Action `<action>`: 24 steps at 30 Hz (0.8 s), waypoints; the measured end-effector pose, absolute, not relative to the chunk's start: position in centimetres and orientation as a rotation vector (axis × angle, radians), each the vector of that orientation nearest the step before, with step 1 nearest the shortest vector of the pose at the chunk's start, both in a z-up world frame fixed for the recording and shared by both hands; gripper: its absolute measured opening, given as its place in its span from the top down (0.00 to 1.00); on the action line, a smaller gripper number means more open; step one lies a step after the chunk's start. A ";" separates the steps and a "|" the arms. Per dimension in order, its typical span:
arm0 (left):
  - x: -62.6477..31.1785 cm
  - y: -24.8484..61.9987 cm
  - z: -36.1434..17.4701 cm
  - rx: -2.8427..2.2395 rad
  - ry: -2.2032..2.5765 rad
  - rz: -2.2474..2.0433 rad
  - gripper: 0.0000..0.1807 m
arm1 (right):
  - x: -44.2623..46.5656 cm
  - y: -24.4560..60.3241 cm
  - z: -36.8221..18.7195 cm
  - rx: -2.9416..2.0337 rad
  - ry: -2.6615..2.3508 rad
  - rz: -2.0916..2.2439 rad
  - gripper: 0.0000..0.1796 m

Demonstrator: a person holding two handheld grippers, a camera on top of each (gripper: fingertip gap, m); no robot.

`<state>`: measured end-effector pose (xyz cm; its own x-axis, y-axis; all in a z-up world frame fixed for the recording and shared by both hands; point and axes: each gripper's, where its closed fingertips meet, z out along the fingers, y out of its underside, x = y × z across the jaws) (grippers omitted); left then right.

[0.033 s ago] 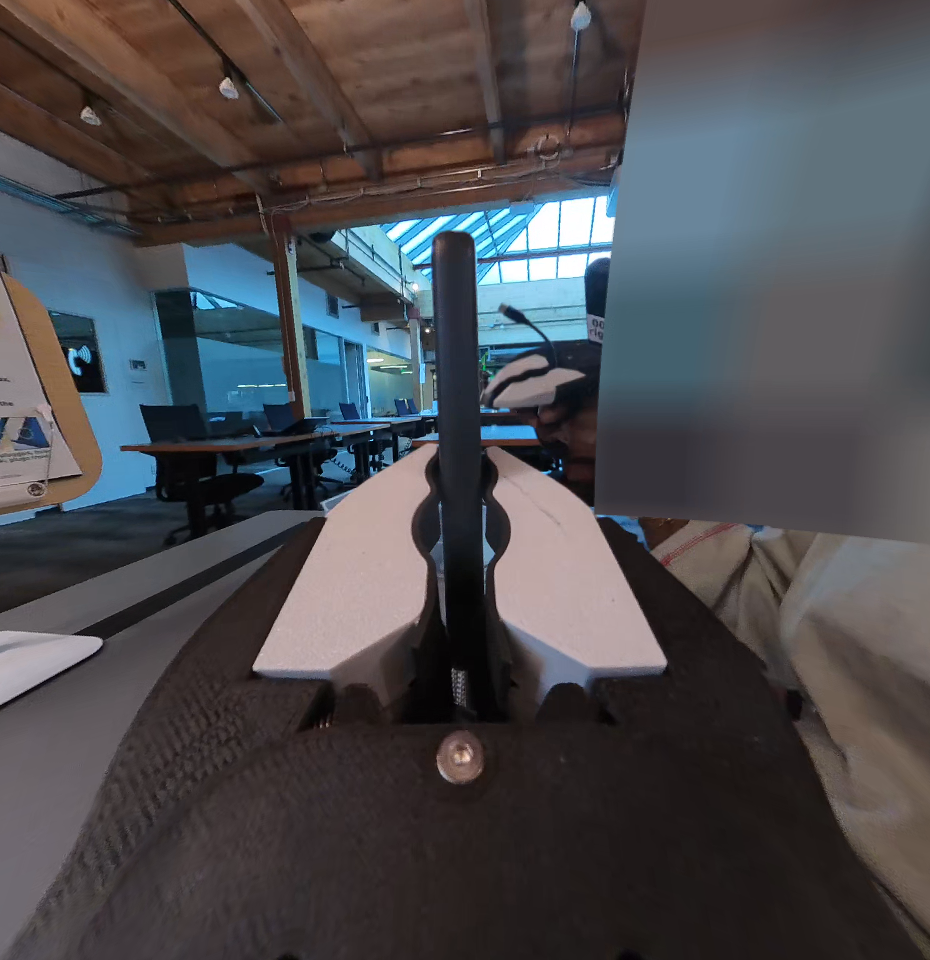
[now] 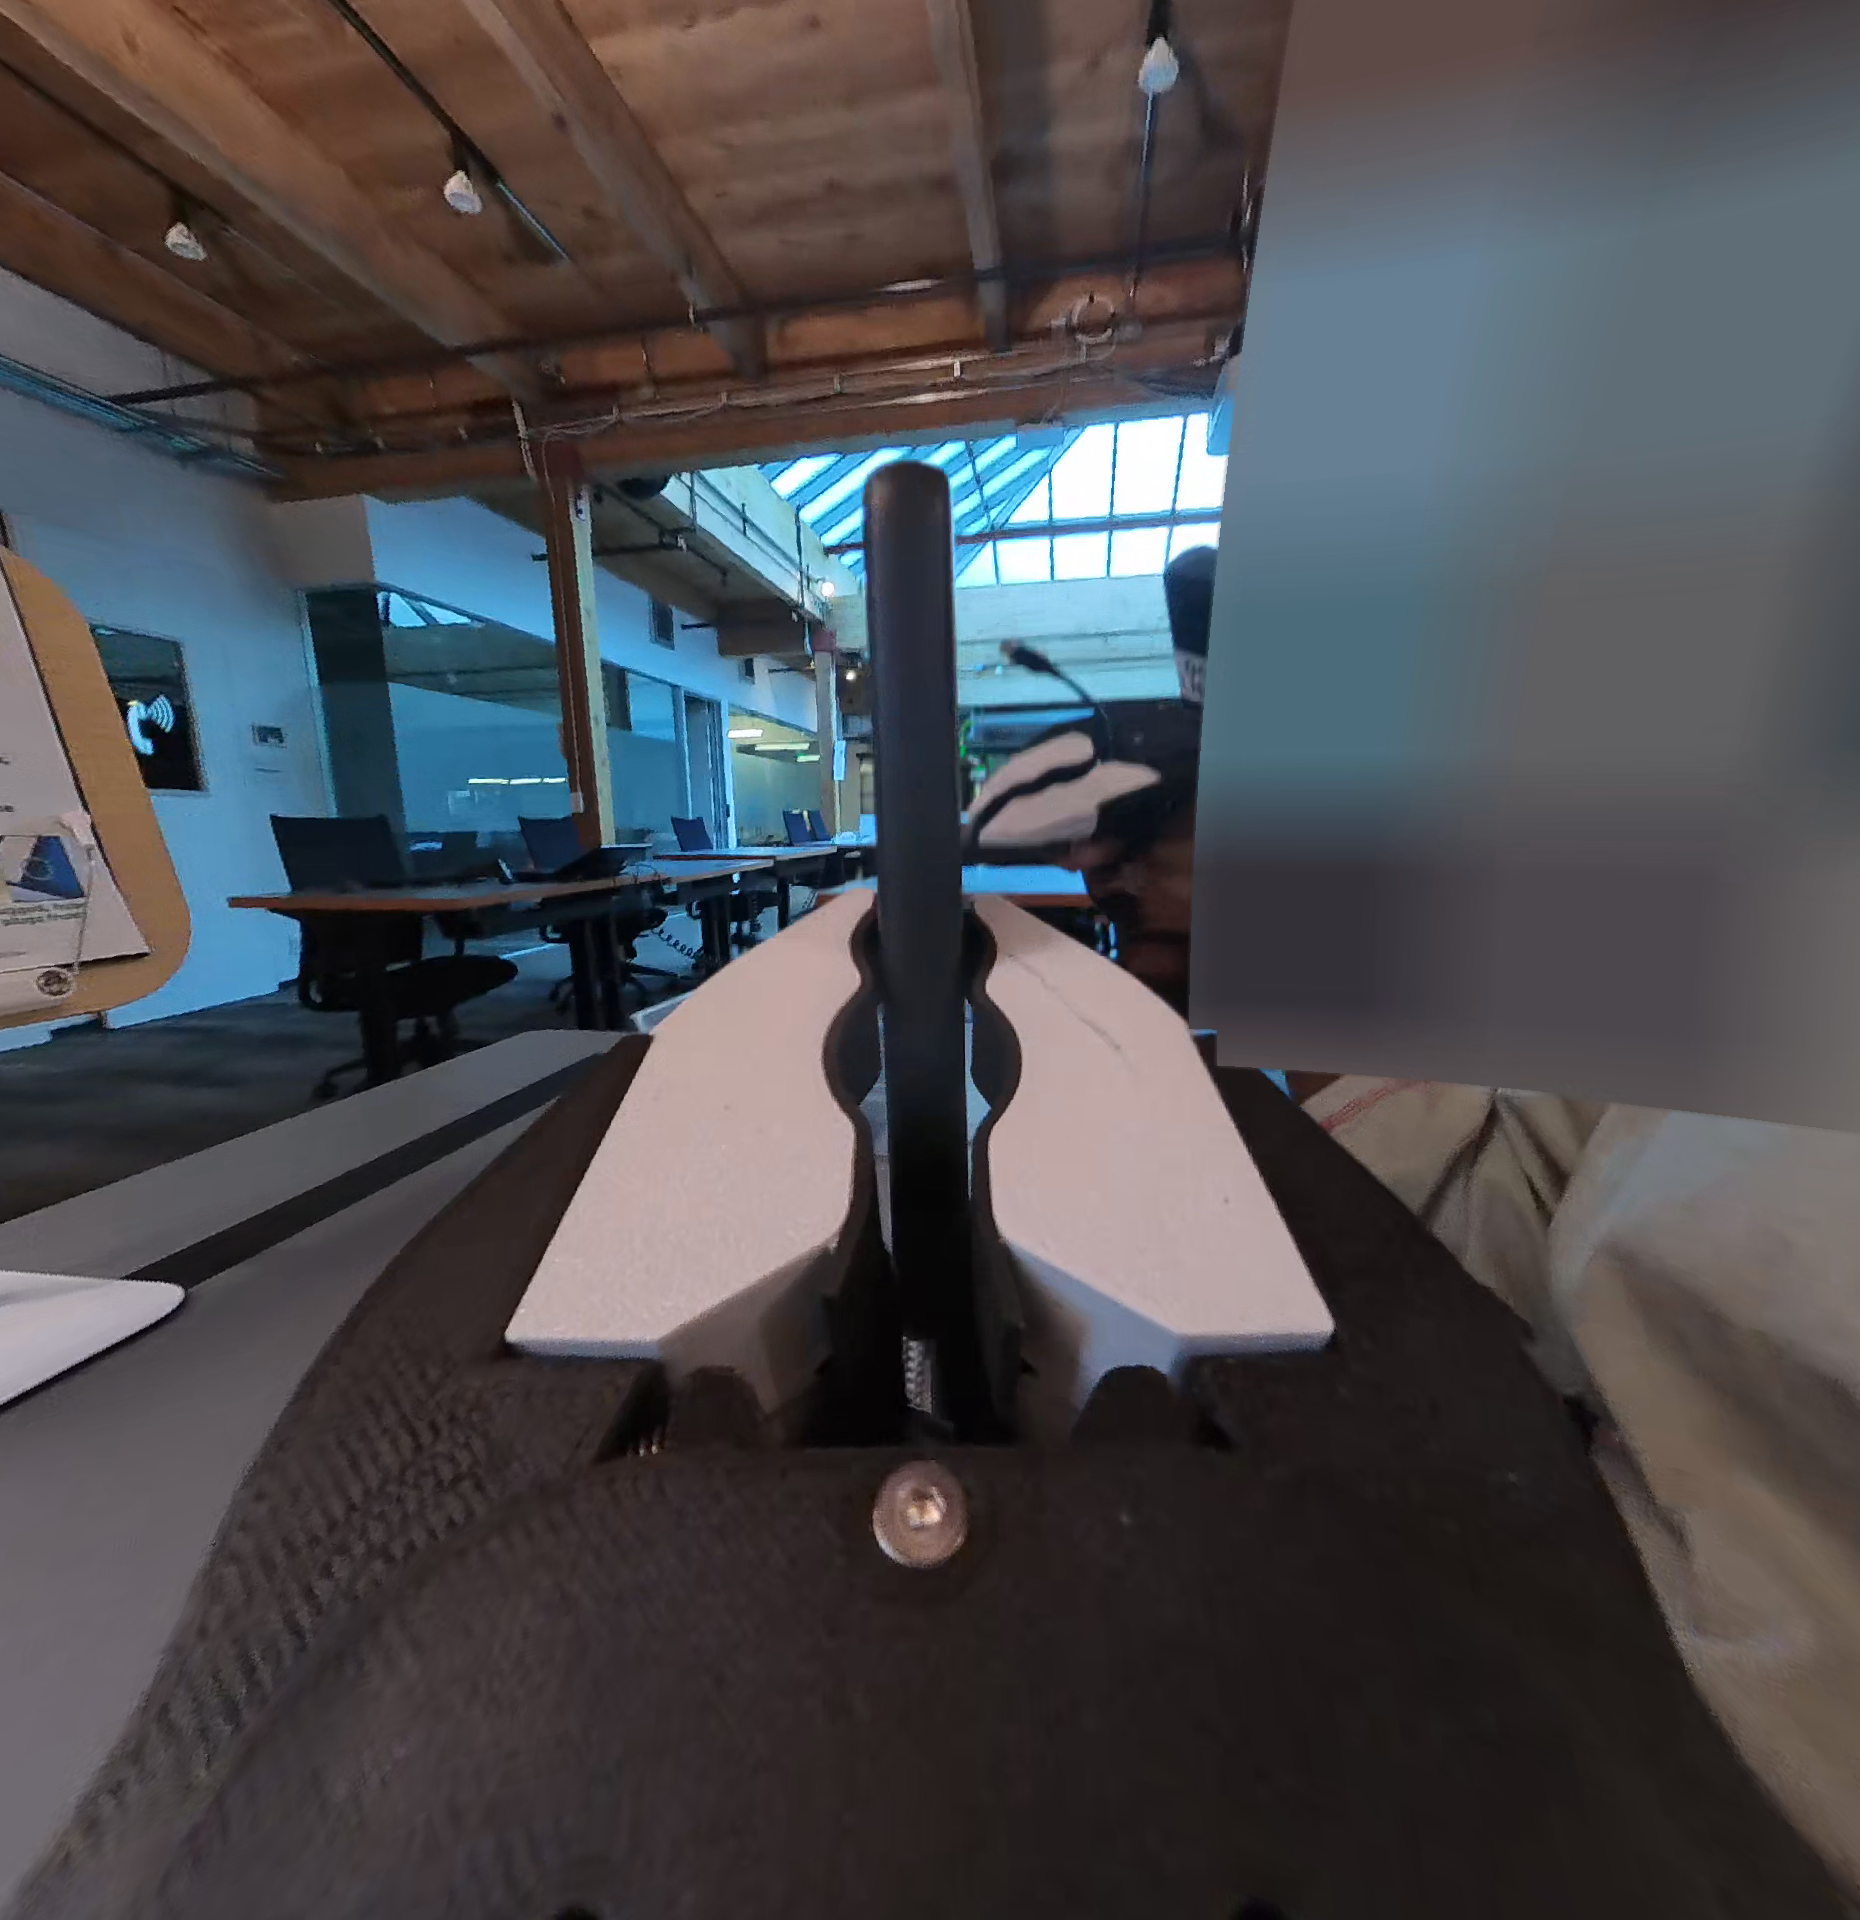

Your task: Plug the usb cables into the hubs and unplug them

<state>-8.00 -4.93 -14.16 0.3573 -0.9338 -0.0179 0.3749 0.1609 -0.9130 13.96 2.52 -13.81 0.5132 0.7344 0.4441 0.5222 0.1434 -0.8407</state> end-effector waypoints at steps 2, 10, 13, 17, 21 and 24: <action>-8.1 -4.9 -13.8 -0.975 0.667 -1.101 0.93 | 19.4 4.0 -16.3 -1.740 -1.064 -0.034 0.96; -8.0 -4.6 -14.0 -0.991 0.656 -1.076 0.93 | 29.3 5.8 -26.2 -2.346 -0.929 -0.204 0.95; -8.1 -4.4 -14.1 -1.005 0.650 -1.071 0.93 | 30.4 6.6 -27.9 -2.412 -0.921 -0.227 0.92; -8.1 -4.3 -14.2 -1.010 0.649 -1.067 0.93 | 29.8 7.4 -27.1 -2.328 -0.933 -0.230 0.88; -8.0 -4.2 -14.3 -1.021 0.649 -1.058 0.93 | 28.9 8.3 -24.3 -2.153 -0.897 -0.248 0.85; -7.9 -4.1 -14.4 -1.027 0.647 -1.059 0.93 | 27.8 8.6 -21.0 -1.995 -0.872 -0.306 0.83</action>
<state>-7.92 -4.15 -14.38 0.3829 -0.9232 0.0343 0.3903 0.1279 -0.9118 27.77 8.57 -21.04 0.7199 0.4586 0.5211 0.6836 -0.3381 -0.6469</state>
